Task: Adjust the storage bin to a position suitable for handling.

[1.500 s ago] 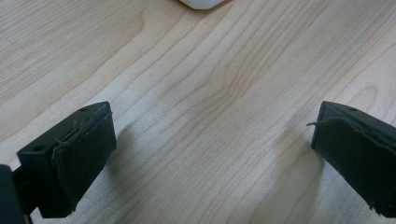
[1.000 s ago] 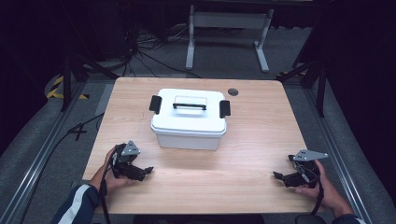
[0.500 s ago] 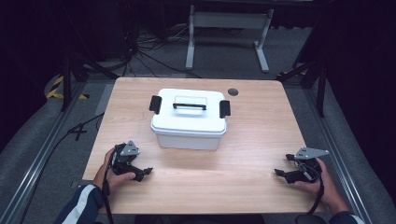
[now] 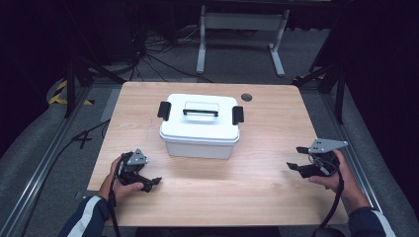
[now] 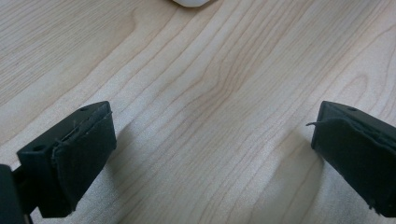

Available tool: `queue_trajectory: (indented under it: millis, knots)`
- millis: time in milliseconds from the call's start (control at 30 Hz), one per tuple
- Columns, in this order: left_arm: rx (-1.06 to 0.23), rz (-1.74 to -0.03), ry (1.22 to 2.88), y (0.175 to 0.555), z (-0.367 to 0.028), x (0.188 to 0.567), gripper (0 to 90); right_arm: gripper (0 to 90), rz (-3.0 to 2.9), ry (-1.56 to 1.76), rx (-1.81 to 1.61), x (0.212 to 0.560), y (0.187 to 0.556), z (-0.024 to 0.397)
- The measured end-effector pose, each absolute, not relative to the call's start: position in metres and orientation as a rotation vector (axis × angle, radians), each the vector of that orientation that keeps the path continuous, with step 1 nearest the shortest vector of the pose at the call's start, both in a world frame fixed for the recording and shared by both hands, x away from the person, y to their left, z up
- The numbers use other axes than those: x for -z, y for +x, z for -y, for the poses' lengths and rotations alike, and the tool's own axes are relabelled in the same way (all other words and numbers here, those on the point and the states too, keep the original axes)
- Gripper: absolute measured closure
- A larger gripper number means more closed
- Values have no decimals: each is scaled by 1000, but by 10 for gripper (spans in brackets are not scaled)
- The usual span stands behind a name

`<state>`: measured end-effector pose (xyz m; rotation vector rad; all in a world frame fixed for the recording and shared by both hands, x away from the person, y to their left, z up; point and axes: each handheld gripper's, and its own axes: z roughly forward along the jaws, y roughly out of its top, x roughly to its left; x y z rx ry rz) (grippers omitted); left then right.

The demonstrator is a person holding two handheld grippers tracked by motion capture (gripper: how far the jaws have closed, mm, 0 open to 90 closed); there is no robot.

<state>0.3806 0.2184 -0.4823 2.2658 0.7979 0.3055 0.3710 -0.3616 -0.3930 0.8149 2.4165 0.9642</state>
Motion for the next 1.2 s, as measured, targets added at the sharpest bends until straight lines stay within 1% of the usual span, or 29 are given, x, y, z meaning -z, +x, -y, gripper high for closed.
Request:
queue_trajectory:
  millis: [300,667,867,1200]
  knots:
    - [-305,-799,2265,381,-218,482,4,326,-2426,655,-929,346,390,323]
    - [-304,-801,2264,380,-218,482,4,346,-2444,536,-912,312,408,291]
    - [-305,-800,2265,380,-218,482,4,356,-2455,488,-907,302,415,275]
    - [-304,-803,2264,380,-218,482,5,367,-2484,381,-881,289,430,234]
